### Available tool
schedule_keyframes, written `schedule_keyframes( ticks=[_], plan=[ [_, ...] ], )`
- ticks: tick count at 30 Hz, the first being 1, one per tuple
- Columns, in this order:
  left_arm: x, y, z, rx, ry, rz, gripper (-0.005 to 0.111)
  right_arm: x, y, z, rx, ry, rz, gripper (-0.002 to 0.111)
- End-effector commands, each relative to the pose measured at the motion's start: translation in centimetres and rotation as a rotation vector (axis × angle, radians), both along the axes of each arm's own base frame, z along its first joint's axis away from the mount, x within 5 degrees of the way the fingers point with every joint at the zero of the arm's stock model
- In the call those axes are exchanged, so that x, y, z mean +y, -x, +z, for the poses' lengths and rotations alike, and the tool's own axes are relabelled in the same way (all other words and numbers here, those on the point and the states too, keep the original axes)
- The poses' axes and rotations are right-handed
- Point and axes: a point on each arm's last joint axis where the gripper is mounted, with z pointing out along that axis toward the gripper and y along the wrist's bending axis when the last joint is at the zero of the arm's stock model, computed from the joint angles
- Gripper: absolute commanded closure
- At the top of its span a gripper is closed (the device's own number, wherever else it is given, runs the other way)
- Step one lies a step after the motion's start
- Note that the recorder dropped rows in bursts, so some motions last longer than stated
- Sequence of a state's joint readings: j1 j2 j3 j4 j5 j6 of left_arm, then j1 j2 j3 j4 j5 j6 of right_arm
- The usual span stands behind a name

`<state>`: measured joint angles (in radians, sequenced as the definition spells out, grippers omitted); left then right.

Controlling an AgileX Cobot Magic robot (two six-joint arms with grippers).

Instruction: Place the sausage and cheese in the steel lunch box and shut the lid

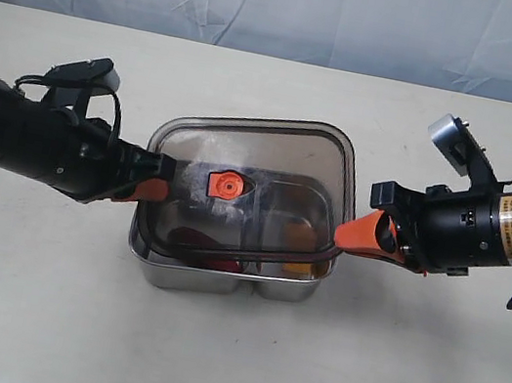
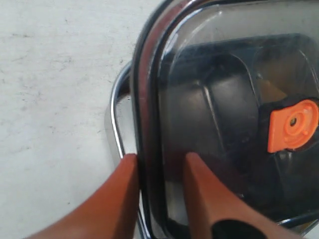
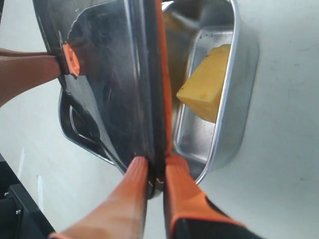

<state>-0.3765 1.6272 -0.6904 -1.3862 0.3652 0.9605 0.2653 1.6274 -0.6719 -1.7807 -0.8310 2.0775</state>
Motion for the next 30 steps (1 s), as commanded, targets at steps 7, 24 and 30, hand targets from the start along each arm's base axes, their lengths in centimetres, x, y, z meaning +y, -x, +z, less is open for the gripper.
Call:
schedule_keyframes(
  ticks=[7, 24, 30],
  plan=[
    [-1.4, 1.6, -0.3, 0.076, 0.071, -0.148, 0.08, 0.8, 0.2, 0.9, 0.025, -0.075, 0.023, 0.109],
    [-1.4, 1.8, 1.9, 0.017, 0.128, -0.117, 0.052, 0.8, 0.2, 0.9, 0.025, -0.074, 0.02, 0.109],
    [-1.4, 1.8, 2.4, 0.001, 0.135, -0.117, 0.052, 0.8, 0.2, 0.9, 0.026, -0.071, 0.016, 0.109]
  ],
)
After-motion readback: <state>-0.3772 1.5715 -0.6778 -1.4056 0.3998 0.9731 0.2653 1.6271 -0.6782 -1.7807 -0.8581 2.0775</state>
